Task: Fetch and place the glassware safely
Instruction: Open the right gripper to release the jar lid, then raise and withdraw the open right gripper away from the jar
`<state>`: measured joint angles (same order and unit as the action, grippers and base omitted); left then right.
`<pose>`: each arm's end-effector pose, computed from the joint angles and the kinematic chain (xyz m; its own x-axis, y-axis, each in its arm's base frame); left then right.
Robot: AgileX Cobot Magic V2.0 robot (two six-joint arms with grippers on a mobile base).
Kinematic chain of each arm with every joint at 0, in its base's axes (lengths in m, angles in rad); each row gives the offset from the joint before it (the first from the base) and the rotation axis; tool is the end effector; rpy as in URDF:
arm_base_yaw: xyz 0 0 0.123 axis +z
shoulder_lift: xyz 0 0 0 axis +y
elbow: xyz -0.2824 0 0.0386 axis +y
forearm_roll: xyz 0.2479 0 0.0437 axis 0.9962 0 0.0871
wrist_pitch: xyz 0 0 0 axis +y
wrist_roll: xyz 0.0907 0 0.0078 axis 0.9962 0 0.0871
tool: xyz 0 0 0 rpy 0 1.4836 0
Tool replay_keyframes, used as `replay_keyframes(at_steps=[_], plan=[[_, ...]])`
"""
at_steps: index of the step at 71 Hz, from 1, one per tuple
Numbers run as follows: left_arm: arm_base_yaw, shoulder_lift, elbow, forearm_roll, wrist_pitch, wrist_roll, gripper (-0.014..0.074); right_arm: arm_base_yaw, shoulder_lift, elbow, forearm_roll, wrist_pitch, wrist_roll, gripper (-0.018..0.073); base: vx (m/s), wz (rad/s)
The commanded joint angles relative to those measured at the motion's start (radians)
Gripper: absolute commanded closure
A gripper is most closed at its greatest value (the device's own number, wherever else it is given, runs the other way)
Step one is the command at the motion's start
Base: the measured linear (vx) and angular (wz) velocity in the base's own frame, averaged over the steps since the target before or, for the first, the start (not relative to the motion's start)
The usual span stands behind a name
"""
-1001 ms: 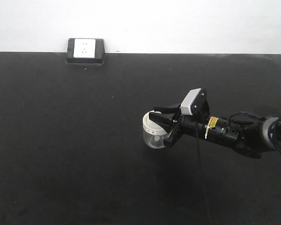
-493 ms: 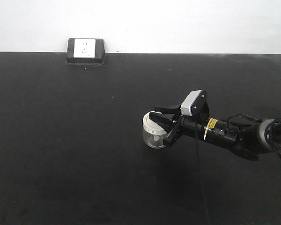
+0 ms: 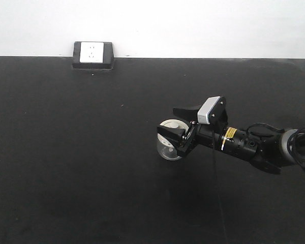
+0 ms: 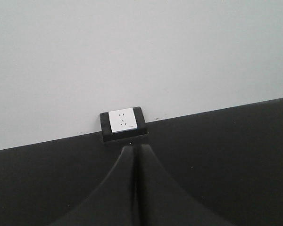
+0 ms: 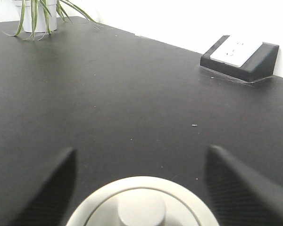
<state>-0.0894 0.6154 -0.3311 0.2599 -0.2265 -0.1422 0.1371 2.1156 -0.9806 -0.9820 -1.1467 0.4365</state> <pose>0.1318 -0.0171 0.2918 0.0381 0.1080 -0.9934 0.1433 0.9833 0.1124 0.3693 0.1206 0.1287 -0.0605 -0.0844 -0.9946 -0.8431 0.5378 0.0056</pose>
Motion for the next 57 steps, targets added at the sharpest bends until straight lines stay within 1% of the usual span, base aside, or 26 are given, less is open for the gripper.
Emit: replay_keyframes(at_steps=[1,12,24,29,36,45,50,53,56,57], plan=[[-0.007,0.001,-0.027,-0.008,-0.068,-0.009,0.0603,-0.005,-0.049,-0.022,0.029,-0.144,-0.009,-0.0083,0.00,0.00],[-0.007,0.001,-0.027,-0.008,-0.068,-0.009,0.0603,-0.005,-0.062,-0.022,0.032,-0.145,-0.009,-0.0066,0.00,0.00],[-0.007,0.001,-0.027,-0.008,-0.068,-0.009,0.0603,-0.005,-0.113,-0.019,0.039,-0.134,-0.008,-0.0017,0.00,0.00],[-0.007,0.001,-0.027,-0.008,-0.068,-0.009,0.0603,-0.005,-0.145,-0.019,0.039,-0.115,0.009,-0.0001,0.00,0.00],[-0.007,0.001,-0.027,-0.008,-0.068,-0.009,0.0603,-0.005,-0.208,-0.019,0.037,-0.060,0.097,0.0029,0.00,0.00],[-0.007,0.001,-0.027,-0.008,-0.068,-0.009,0.0603,-0.005,-0.303,-0.019,0.033,0.059,0.283,0.0105,0.00,0.00],[-0.007,0.001,-0.027,-0.008,-0.068,-0.009,0.0603,-0.005,-0.366,-0.019,0.021,0.150,0.357,0.0183,0.00,0.00],[-0.007,0.001,-0.027,-0.008,-0.068,-0.009,0.0603,-0.005,-0.406,-0.019,0.010,0.202,0.382,0.0233,0.00,0.00],[-0.007,0.001,-0.027,-0.008,-0.068,-0.009,0.0603,-0.005,-0.441,-0.019,-0.007,0.262,0.407,0.0316,0.00,0.00],[-0.007,0.001,-0.027,-0.008,-0.068,-0.009,0.0603,-0.005,-0.456,-0.019,-0.010,0.273,0.412,0.0328,0.00,0.00]])
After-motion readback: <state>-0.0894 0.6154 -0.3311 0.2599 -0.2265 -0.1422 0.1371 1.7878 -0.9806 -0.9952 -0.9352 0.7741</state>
